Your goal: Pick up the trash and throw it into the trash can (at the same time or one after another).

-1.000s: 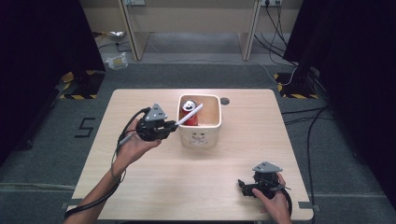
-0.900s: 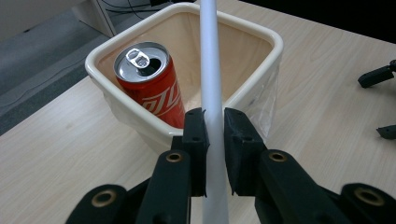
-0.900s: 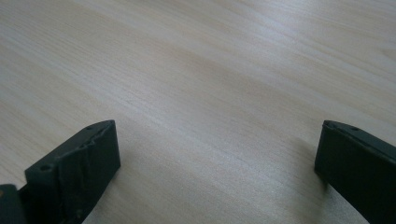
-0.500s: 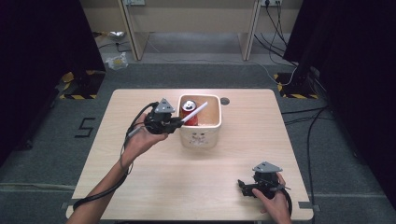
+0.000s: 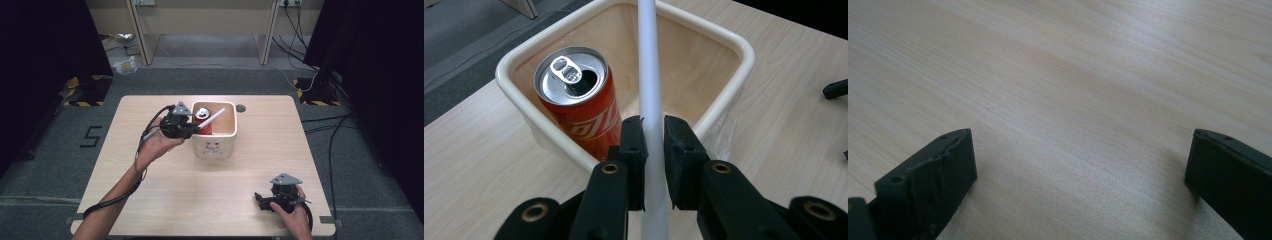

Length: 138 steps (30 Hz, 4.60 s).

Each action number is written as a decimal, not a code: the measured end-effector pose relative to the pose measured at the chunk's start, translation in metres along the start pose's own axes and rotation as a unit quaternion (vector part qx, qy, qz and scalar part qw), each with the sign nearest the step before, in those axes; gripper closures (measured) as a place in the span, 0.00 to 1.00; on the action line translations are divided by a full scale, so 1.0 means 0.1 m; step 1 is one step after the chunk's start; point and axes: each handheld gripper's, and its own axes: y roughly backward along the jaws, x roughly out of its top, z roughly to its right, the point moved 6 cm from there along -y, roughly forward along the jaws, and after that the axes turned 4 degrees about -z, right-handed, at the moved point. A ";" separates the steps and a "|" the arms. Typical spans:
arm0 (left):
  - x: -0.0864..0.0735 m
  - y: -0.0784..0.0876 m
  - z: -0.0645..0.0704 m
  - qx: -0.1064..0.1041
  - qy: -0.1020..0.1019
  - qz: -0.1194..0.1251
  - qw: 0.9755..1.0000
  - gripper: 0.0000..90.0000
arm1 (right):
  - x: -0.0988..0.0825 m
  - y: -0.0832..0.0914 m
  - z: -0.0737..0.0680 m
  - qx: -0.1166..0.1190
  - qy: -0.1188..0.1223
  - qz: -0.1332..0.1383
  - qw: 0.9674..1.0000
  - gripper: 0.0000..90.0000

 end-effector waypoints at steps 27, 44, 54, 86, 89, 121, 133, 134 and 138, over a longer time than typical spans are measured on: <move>0.21 -0.25 -0.03 -0.016 0.022 -0.021 0.999 0.76 | 0.00 0.00 0.00 0.000 0.000 0.000 1.000 0.00; 0.23 0.02 -0.07 -0.006 0.049 0.025 0.998 0.52 | 0.00 0.00 0.00 0.001 0.000 0.000 1.000 0.00; 0.16 0.19 -0.10 -0.003 0.071 0.045 0.996 0.34 | 0.00 0.00 0.00 0.000 0.000 0.000 1.000 0.00; -0.40 0.61 -0.20 0.015 0.091 0.085 0.992 0.19 | 0.00 0.00 0.00 0.000 0.000 -0.001 1.000 0.00; -0.45 0.63 -0.21 0.017 0.094 0.091 0.991 0.19 | 0.00 0.00 0.00 0.000 0.000 -0.001 1.000 0.00; -1.22 0.26 -0.12 0.015 0.116 0.100 0.988 0.18 | 0.00 0.00 0.00 -0.001 -0.001 -0.002 1.000 0.01; -1.44 0.17 -0.08 0.020 0.108 0.087 0.990 0.18 | 0.00 0.00 0.00 -0.001 -0.002 -0.002 1.000 0.01; -1.46 0.16 -0.07 0.020 0.106 0.084 0.991 0.18 | 0.00 0.00 0.00 -0.001 -0.002 -0.002 1.000 0.00; -1.54 0.13 -0.05 0.022 0.104 0.077 0.991 0.18 | 0.00 0.00 0.00 -0.001 -0.002 -0.002 1.000 0.00</move>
